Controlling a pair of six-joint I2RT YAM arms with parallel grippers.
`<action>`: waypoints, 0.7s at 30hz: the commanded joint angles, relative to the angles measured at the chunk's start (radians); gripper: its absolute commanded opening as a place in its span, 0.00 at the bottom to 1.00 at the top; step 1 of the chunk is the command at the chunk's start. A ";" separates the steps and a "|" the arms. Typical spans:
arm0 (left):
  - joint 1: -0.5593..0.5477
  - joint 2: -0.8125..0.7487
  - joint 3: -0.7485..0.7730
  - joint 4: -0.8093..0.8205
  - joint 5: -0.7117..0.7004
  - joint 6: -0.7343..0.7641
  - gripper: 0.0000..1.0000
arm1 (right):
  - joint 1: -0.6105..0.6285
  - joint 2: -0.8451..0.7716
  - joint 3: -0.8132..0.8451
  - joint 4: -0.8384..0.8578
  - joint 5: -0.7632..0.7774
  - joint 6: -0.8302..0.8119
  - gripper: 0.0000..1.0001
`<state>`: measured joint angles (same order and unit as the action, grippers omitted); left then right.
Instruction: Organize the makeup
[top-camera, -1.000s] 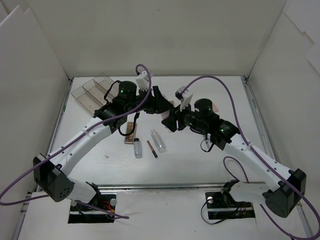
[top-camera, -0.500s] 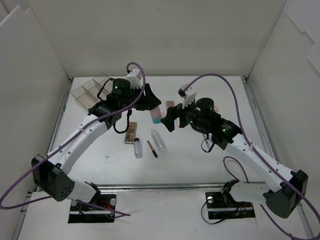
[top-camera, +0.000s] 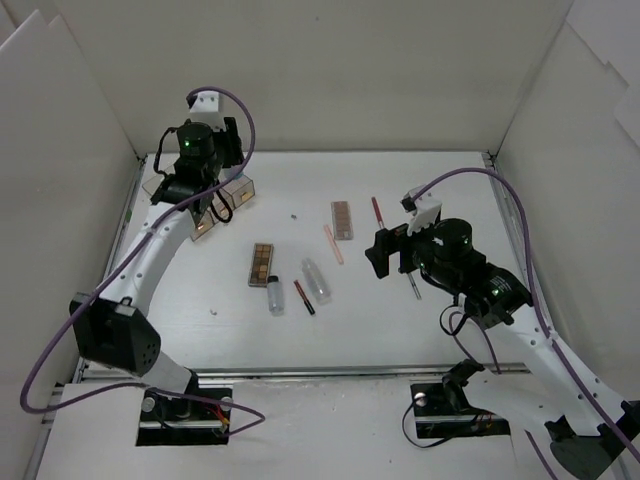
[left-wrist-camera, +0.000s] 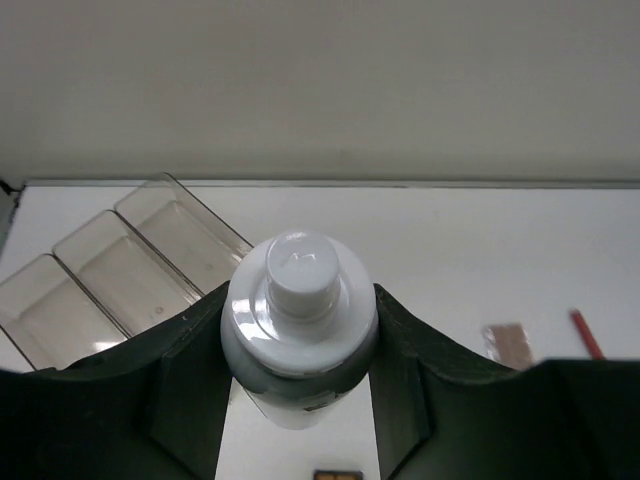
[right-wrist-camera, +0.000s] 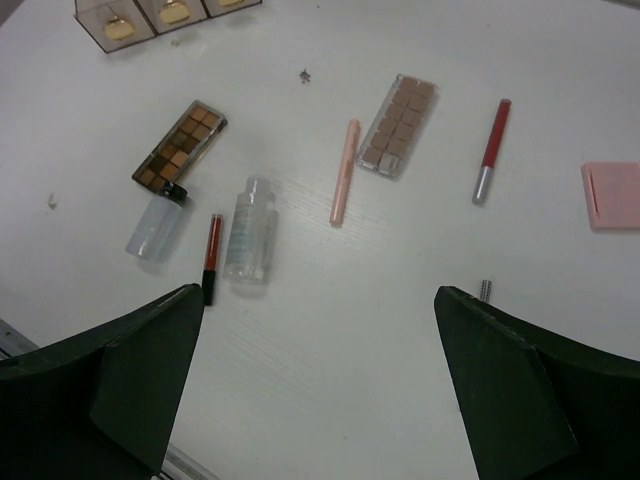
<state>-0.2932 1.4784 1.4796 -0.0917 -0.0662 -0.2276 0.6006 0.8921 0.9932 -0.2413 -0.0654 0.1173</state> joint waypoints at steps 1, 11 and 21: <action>0.070 0.096 0.099 0.225 -0.064 0.094 0.00 | -0.010 -0.010 -0.025 -0.010 0.026 -0.041 0.98; 0.199 0.424 0.313 0.371 0.020 0.163 0.00 | -0.039 0.119 0.018 -0.013 -0.017 -0.079 0.98; 0.269 0.646 0.438 0.513 0.094 0.076 0.00 | -0.082 0.211 0.033 -0.012 -0.068 -0.051 0.98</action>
<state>-0.0395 2.1651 1.8145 0.2375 -0.0132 -0.1188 0.5308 1.0939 0.9707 -0.2962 -0.1051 0.0563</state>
